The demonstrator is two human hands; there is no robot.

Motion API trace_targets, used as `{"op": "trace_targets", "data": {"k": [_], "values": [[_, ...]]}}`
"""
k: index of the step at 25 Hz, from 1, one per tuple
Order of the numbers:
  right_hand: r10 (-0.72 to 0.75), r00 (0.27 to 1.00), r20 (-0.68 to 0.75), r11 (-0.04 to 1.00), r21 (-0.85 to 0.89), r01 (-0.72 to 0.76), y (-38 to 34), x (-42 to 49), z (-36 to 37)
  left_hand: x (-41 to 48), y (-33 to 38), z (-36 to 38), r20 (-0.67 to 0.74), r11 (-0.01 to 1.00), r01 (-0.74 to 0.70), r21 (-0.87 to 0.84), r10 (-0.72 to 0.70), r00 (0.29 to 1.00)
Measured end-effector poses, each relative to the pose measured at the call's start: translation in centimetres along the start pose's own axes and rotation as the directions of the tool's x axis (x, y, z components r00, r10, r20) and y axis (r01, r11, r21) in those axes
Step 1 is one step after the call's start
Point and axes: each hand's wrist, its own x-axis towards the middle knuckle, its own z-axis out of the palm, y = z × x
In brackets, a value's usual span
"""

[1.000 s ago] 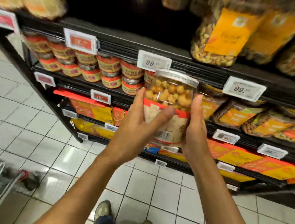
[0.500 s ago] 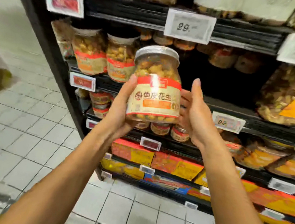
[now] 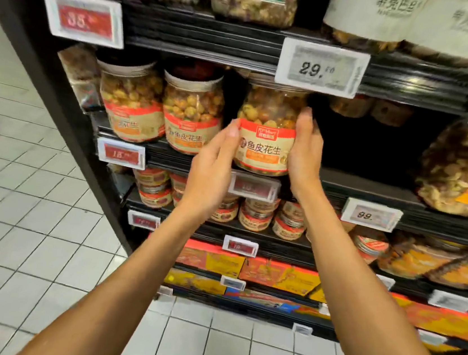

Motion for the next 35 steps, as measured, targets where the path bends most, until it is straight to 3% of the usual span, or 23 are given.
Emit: {"op": "trace_targets", "data": {"k": [3,5,9,13,17,19,20,22,24,27,30,32,35], "values": [[-0.007,0.990,0.138,0.986,-0.163,0.030,1.6,1.7,0.3,1.1,-1.1,-0.8,0.032,0.985,0.061,0.162,-0.067,0.997],[0.025,0.973,0.231,0.980,-0.196,0.021,2.2,1.9,-0.3,0.8,-2.0,-1.4,-0.004,0.969,0.020,0.247,-0.020,1.000],[0.033,0.968,0.248,0.996,-0.087,-0.011,3.1,0.9,-1.6,0.3,-2.4,-1.6,-0.056,0.993,0.070,0.097,-0.064,0.996],[0.029,0.931,0.365,0.997,-0.076,-0.002,2.7,-0.3,-2.3,-0.5,-2.0,-0.8,-0.078,0.994,0.060,0.086,-0.054,0.996],[-0.193,0.978,0.073,0.968,-0.147,0.202,2.5,-2.1,-2.3,-3.1,-1.1,-2.1,-0.260,0.995,0.096,-0.015,-0.096,0.961],[-0.200,0.947,0.252,0.973,-0.061,0.221,3.4,-5.3,-0.8,-6.4,-0.8,-4.2,-0.340,0.989,0.122,-0.081,-0.142,0.930],[-0.129,0.910,0.393,0.988,-0.031,0.153,3.9,-7.6,0.5,-8.7,-0.8,-5.6,-0.385,0.986,0.144,-0.090,-0.167,0.908],[0.059,0.786,0.615,0.998,-0.037,-0.046,5.0,-12.7,3.6,-14.3,-0.9,-8.2,-0.507,0.974,0.198,-0.111,-0.227,0.832],[0.163,0.642,0.749,0.984,-0.074,-0.164,5.8,-18.2,6.5,-20.9,-1.2,-10.5,-0.643,0.953,0.264,-0.149,-0.296,0.706],[0.168,0.402,0.900,0.977,-0.097,-0.192,5.5,-27.6,11.2,-32.3,-0.3,-14.5,-0.837,0.947,0.225,-0.231,-0.312,0.451],[0.056,0.171,0.984,0.986,-0.027,-0.164,3.2,-37.9,15.9,-44.4,1.6,-19.3,-0.949,0.961,0.140,-0.238,-0.261,0.176],[-0.020,0.071,0.997,0.985,0.032,-0.171,1.5,-44.6,19.1,-51.9,3.0,-22.9,-0.975,0.972,0.106,-0.209,-0.215,0.054],[-0.011,0.019,1.000,0.973,0.015,-0.229,-0.9,-55.1,23.9,-61.9,5.2,-29.0,-0.985,0.974,0.147,-0.172,-0.169,-0.033]]}}
